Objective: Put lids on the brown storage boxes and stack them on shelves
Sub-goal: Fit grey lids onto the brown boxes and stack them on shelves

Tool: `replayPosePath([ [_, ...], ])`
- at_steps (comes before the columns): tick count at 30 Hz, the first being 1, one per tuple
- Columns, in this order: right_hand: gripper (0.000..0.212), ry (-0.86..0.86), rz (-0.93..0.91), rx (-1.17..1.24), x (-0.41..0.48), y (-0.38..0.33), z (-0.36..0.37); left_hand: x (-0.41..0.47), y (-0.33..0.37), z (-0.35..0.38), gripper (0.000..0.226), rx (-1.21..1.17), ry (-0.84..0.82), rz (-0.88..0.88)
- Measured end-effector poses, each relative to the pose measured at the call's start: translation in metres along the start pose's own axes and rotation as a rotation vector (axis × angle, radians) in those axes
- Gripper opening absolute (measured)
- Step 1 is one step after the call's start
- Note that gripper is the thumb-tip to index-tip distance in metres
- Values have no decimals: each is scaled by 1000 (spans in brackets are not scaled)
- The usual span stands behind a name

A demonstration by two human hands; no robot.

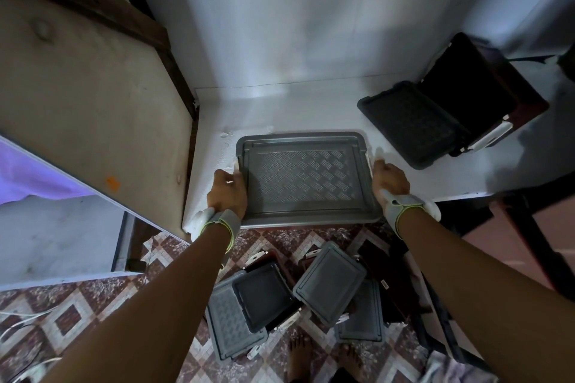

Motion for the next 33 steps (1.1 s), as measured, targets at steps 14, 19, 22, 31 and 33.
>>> replayPosePath([
  [14, 66, 41, -53, 29, -7, -1, 5, 17, -4, -2, 42, -5, -57, -27],
  [19, 79, -150, 62, -38, -18, 3, 8, 15, -5, 3, 54, 111, -128, 1],
  [22, 77, -164, 57, -4, -29, 4, 9, 11, -4, 0, 57, 61, -159, -12],
  [31, 69, -165, 36, 31, -58, 28, -20, -26, -10, -14, 45, -226, -315, -41],
  [33, 66, -149, 19, 95, -62, 29, -30, -32, -10, -17, 43, -348, -347, -57],
])
Point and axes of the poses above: each hand's wrist, its own x-axis towards the middle knuckle, its own z-axis out of the palm, y = z × x, the point moved 4 cm from there along x, towards the middle knuckle, and after that the axes turned 8 degrees about -y, right-handed, at the moved point
